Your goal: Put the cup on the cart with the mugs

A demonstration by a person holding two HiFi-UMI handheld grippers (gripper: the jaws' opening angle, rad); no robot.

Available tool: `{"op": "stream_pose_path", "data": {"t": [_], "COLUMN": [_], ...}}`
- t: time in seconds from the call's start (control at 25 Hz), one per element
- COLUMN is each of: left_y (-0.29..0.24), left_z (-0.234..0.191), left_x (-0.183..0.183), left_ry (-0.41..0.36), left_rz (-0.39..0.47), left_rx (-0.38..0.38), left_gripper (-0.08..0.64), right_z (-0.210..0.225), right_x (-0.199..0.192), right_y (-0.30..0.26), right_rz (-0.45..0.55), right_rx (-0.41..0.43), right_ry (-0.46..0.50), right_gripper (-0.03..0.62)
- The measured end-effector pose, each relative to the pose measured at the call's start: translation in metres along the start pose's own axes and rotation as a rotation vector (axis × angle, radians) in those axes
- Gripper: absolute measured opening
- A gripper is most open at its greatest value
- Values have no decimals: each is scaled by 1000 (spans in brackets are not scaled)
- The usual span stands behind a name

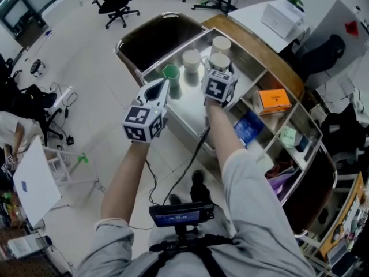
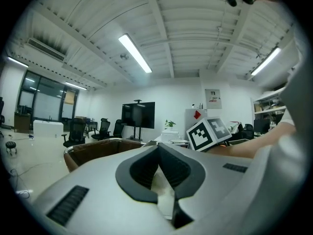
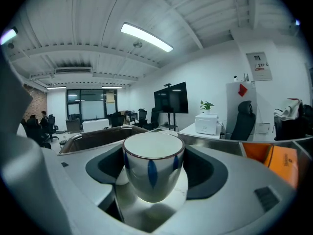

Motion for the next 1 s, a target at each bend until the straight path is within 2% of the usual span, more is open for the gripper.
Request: {"op": "stream_pose_path", "data": {"t": [0.56, 1.0], "left_y": [1, -1], "left_z": [-17, -12], "left_x": [-7, -9], "left_ry": [13, 13], "left_rz": [-6, -10], "left_rx": [23, 13], "left_gripper": [2, 2], "right_z": [17, 23], "right_x": [-35, -46], "right_y": [-24, -22], "right_rz": [-89, -111], "right_rx": [-90, -97], "right_ry": [21, -17], "right_gripper": [382, 387]}}
Point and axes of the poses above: the fingertips, and each gripper's own axes: y backward along the fingers, z to its right, x out of its top, the point moved 1 cm from there along y, backward along the fingers, and after that the axes turned 1 degree about z, right-handed, at the moved point
